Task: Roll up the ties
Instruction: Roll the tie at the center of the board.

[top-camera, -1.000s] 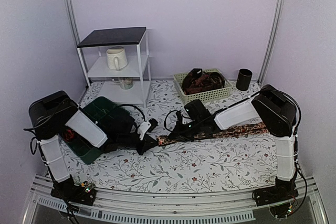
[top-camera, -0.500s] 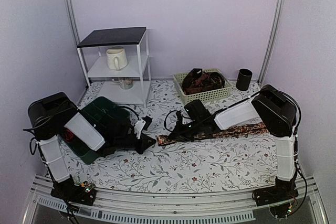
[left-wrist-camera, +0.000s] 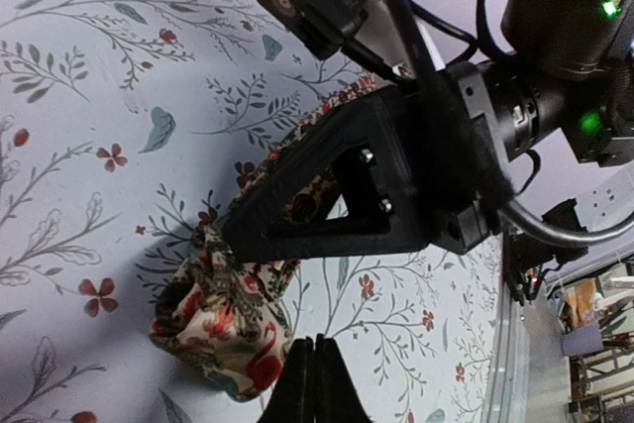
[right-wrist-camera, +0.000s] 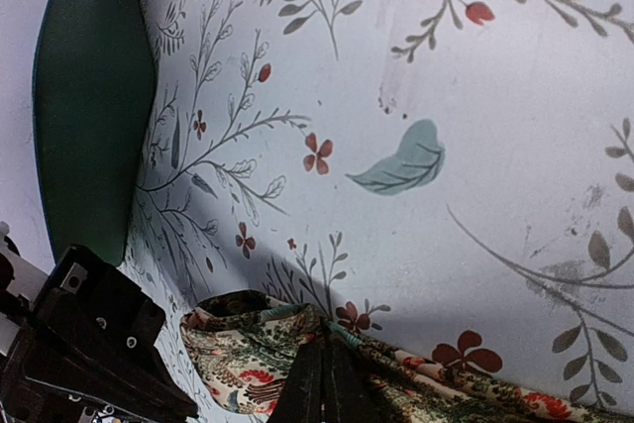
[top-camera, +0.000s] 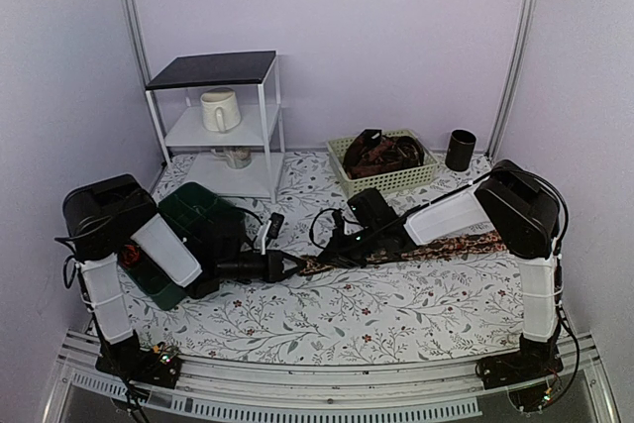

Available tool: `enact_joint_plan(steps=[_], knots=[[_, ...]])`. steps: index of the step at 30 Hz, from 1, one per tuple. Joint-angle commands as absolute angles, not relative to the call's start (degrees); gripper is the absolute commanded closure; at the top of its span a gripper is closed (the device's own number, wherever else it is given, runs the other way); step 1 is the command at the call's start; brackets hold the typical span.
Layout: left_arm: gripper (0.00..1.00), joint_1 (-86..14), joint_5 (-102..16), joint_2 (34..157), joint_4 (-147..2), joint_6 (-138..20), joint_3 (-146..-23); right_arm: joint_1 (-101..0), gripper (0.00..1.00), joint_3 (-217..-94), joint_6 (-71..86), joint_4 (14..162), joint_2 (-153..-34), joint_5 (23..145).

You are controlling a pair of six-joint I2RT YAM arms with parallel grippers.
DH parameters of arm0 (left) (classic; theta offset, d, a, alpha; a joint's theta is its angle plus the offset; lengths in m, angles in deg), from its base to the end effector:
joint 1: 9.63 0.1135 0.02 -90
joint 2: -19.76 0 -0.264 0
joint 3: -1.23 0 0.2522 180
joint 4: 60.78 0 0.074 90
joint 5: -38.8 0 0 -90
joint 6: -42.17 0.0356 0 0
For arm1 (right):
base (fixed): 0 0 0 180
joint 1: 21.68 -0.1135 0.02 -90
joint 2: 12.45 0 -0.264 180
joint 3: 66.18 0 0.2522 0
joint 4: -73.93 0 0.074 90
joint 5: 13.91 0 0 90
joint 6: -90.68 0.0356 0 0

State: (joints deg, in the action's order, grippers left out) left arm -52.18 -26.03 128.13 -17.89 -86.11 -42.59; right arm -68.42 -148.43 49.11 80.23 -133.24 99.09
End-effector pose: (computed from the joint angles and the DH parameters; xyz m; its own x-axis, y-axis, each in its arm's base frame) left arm 0.2184 -0.2210 0.0971 -0.7730 -0.0515 -0.6323 0.5406 0.4682 -0.6990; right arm 0.2833 0.3213 0.1079 -0.9642 -0.0197 -0.2644 -0.2093 0.6689 0.7133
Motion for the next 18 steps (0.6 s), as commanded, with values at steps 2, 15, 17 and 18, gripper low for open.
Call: enact_joint_plan(steps=[2,15,17,18], knots=[[1.0,-52.56,-22.12,129.69,-9.51,-89.88,-44.21,-68.2,0.96,-146.19,49.18,85.23,-132.01,96.58],[1.0,-52.08,-29.84,134.52,-15.54,-88.99,-45.12,-68.24,0.96,-146.24,49.18,85.67,-131.39,96.19],[1.0,-51.72,-31.47,135.08,-17.9,-88.51,-44.98,-68.18,0.96,-146.02,48.95,85.97,-131.21,95.77],[1.0,-51.53,-31.83,135.34,-18.61,-88.24,-44.77,-68.19,0.96,-146.14,48.86,86.14,-131.17,95.63]])
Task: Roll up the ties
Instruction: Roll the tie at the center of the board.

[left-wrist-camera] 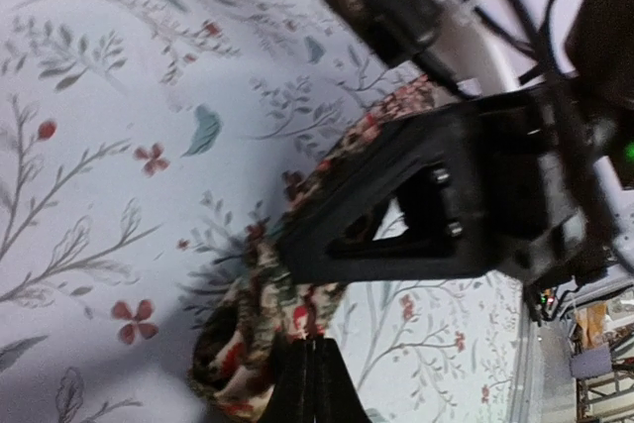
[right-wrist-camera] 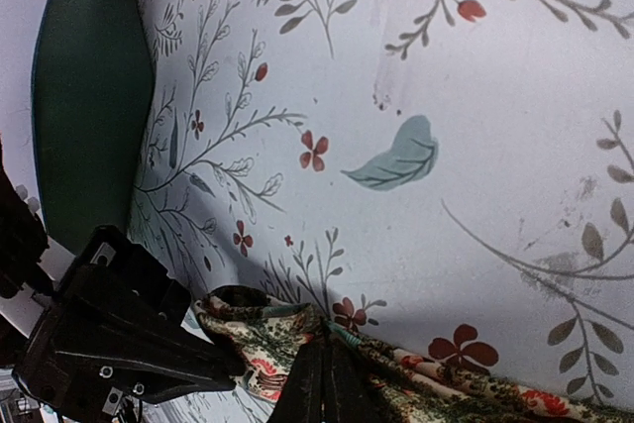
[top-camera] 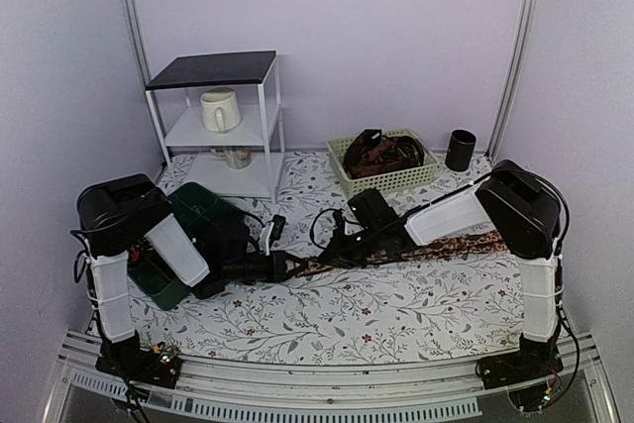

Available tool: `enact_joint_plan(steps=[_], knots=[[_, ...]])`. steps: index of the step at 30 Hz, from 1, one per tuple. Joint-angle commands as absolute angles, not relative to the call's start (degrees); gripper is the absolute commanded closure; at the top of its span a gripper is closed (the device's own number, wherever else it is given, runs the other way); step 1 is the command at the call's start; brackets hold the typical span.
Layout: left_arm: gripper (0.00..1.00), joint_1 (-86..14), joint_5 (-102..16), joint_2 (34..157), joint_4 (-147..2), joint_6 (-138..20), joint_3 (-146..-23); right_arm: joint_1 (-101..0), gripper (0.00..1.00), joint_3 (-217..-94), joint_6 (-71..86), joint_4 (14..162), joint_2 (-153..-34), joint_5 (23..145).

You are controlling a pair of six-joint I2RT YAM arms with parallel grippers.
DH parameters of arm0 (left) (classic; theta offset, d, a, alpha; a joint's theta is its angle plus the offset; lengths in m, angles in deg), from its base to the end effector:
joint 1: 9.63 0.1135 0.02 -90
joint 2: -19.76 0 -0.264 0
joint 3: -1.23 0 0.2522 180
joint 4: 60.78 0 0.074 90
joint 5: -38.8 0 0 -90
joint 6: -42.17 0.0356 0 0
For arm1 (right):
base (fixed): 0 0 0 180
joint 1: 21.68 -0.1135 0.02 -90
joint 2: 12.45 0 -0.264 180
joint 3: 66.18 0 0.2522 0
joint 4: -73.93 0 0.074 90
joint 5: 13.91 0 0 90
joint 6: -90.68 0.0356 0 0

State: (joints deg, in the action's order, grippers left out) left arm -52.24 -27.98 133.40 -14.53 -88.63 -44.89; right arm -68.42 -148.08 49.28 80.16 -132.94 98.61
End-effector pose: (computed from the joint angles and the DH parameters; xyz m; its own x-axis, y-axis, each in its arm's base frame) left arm 0.2273 -0.2281 0.0836 -0.7853 -0.0935 -0.6120 0.5012 0.4842 -0.7172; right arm 0.2826 0.3202 0.1083 -0.9637 -0.0130 -0.2666 -0.2057 0.6729 0.7106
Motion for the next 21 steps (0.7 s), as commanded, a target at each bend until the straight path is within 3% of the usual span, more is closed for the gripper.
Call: enact_joint_plan(steps=[1,21], knots=[[1.0,-51.41,-32.5,135.53,-19.55,-88.16,-44.68,-68.18,0.96,-146.34,48.72,86.36,-131.19,95.54],[1.0,-50.31,-32.78,135.68,-31.03,-85.93,-46.91,-68.18,0.92,-150.91,45.88,91.84,-126.8,95.82]])
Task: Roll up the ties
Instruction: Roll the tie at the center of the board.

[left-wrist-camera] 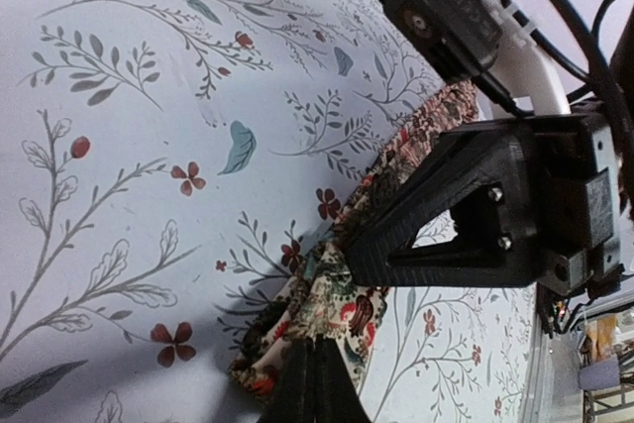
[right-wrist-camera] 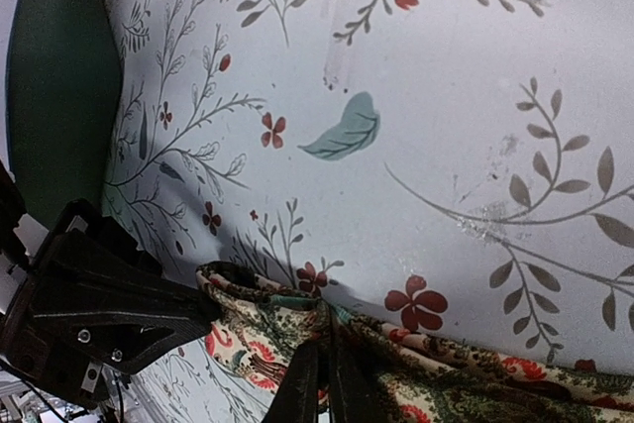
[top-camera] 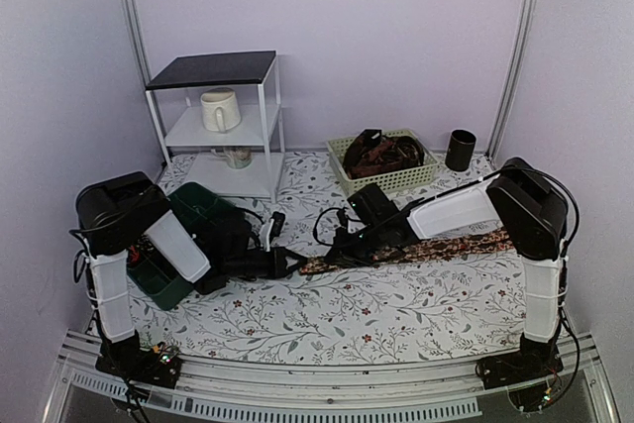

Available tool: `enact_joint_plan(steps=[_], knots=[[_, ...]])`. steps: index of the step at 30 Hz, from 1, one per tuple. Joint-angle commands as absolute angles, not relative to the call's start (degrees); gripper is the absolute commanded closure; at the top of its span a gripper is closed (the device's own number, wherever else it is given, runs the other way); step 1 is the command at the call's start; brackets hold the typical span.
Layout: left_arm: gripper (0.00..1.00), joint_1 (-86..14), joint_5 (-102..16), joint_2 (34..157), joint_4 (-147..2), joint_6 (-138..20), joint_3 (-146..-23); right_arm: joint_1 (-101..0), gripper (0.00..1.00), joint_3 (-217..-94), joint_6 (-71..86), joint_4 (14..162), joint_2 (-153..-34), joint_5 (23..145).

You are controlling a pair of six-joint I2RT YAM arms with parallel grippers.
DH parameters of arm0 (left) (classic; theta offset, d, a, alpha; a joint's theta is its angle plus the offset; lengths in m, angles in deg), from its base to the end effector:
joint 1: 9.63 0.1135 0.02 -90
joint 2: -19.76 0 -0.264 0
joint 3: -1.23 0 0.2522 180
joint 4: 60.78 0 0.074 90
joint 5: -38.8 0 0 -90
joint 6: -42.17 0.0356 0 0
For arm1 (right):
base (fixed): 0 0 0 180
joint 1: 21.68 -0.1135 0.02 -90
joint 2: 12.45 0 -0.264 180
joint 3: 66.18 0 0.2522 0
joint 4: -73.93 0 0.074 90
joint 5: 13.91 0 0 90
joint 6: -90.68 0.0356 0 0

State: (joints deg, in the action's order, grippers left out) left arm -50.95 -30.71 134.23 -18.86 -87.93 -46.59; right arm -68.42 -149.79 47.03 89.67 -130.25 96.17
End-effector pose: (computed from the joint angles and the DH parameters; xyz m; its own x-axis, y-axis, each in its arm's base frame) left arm 0.2372 -0.2251 0.0773 -0.7925 -0.1067 -0.6004 0.4534 0.5555 -0.6971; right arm 0.2795 0.3149 0.1231 -0.9665 -0.0354 -0.2542 -0.1972 0.7364 0.6471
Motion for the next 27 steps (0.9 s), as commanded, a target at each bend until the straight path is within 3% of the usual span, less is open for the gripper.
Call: enact_joint_plan(steps=[1,16,27], knots=[[1.0,-50.33,-33.45,135.46,-32.51,-85.59,-47.3,-68.18,0.92,-150.95,45.89,91.84,-126.73,95.94],[1.0,-50.39,-33.69,134.45,-35.09,-85.03,-48.33,-68.88,0.89,-153.39,46.03,91.68,-126.96,95.78],[1.0,-50.49,-33.53,133.26,-34.5,-86.06,-48.28,-69.18,0.93,-153.4,45.97,93.41,-131.97,96.52]])
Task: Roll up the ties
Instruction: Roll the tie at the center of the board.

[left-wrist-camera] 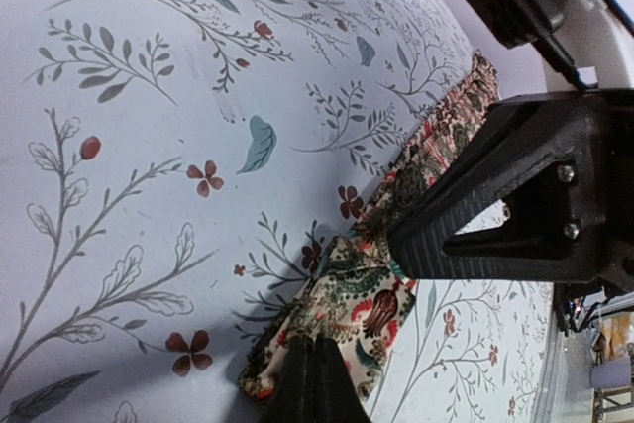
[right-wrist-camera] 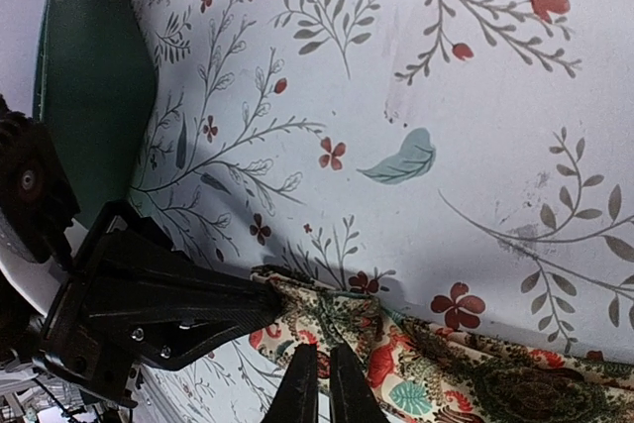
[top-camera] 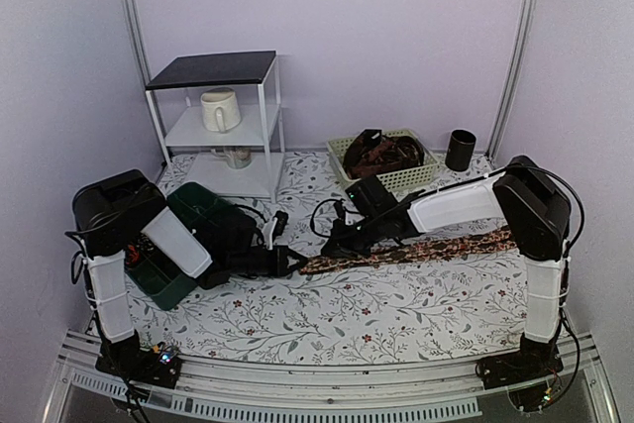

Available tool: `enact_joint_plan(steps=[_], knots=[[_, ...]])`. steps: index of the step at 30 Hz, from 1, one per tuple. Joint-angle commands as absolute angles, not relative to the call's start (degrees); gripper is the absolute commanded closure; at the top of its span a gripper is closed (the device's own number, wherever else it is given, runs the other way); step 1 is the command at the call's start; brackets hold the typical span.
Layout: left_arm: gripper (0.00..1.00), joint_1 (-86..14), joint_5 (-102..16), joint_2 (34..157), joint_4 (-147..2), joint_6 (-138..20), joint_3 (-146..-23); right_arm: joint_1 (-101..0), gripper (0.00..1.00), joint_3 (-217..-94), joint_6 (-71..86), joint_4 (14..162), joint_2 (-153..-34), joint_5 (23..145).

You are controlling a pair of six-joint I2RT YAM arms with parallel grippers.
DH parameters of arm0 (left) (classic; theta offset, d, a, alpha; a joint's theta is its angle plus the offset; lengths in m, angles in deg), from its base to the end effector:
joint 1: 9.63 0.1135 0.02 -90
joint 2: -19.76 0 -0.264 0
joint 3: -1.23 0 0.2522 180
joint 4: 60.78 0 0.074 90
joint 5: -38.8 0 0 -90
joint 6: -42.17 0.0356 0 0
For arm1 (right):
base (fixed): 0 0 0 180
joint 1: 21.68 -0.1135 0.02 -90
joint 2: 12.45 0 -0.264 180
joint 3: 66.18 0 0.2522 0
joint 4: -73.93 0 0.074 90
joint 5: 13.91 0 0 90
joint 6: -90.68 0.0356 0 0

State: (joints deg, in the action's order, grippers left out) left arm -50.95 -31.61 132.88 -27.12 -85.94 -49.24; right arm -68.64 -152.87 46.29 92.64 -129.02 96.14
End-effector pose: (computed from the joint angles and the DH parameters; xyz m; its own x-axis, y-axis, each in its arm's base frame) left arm 0.2427 -0.2292 0.0802 -0.8062 -0.0654 -0.5880 0.4381 0.6019 -0.6677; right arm 0.2831 0.3210 0.1434 -0.9593 -0.0437 -0.2790 -0.2228 0.7243 0.6525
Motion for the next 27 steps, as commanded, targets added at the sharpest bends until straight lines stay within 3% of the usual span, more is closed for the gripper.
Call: enact_joint_plan(steps=[1,10,19,27], knots=[[1.0,-50.46,-33.47,133.29,-34.47,-86.09,-48.3,-69.23,0.93,-153.71,45.83,93.56,-132.39,96.69],[1.0,-50.5,-34.08,129.44,-34.59,-86.38,-47.44,-69.42,0.96,-154.76,45.07,96.64,-135.07,96.01],[1.0,-49.8,-42.12,122.86,-44.09,-82.9,-44.49,-69.37,0.97,-154.21,44.79,97.63,-134.41,94.57],[1.0,-50.64,-35.6,128.38,-40.58,-84.12,-45.87,-69.34,0.97,-153.69,45.13,96.95,-134.2,94.11]])
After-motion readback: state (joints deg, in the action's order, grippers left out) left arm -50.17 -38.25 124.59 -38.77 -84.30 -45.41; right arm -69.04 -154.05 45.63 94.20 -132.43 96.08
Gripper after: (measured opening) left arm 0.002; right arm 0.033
